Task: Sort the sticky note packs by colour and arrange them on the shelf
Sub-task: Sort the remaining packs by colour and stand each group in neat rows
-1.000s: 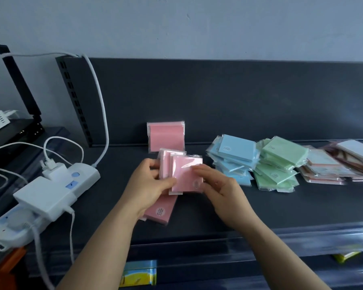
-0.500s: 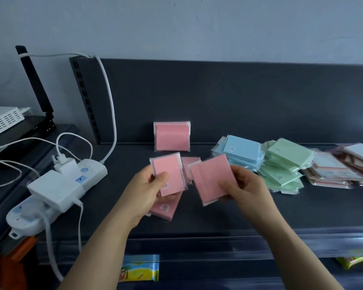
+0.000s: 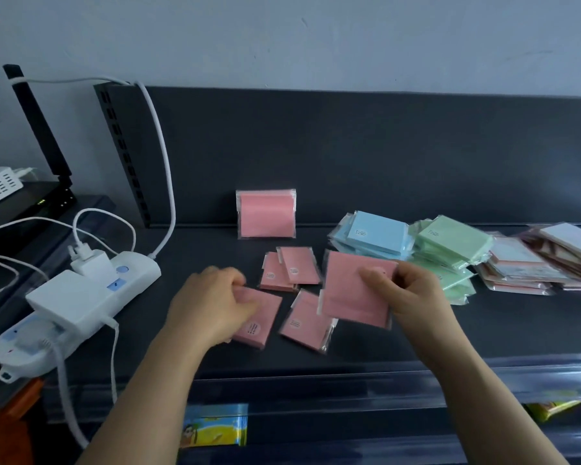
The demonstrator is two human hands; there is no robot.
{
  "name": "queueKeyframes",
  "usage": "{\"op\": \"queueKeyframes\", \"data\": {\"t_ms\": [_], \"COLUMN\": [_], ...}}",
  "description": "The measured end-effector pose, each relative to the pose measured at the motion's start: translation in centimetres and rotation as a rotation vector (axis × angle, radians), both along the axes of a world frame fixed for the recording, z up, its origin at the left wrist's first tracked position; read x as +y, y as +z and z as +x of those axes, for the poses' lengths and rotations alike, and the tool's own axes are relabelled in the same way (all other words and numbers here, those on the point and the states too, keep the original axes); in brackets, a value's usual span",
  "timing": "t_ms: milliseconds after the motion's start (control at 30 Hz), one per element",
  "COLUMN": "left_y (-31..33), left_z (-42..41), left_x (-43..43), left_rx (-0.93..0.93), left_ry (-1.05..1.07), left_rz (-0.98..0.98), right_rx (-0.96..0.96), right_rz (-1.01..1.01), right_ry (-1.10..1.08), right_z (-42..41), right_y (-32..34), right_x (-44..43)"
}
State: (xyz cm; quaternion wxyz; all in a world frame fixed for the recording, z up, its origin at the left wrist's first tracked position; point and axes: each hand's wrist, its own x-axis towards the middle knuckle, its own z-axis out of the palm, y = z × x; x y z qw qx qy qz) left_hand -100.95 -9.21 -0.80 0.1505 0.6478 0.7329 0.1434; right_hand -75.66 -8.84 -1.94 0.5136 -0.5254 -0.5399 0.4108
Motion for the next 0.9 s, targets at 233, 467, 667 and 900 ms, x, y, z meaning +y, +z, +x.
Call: {"op": "queueKeyframes", "data": {"t_ms": [233,467,667,900], "left_y": [0.8,0.0,-0.3,-0.5], "left_z": [-1.4,-1.6,-2.8,-1.6], "left_x": [-0.9,-1.4,-1.0,-1.2], "left_rx": [0.010,-0.202,-0.627,-0.946], "left_ry": [0.107,0.084,0.152,0.173], "left_rz": [-0.271,-0.262,0.077,0.120], "right_rx": [-0.009,0.166,0.383,0.471], "right_rz": [-0.112,-0.238,-0.294,-0.207], "right_ry": [0.089,0.140,0.255,0.275], "right_z": [-2.9,-3.9,-3.9,-4.9], "right_y": [-0.5,-0.8,-0.5,-0.2], "right_x": [0.8,1.1,0.7,0.9]}}
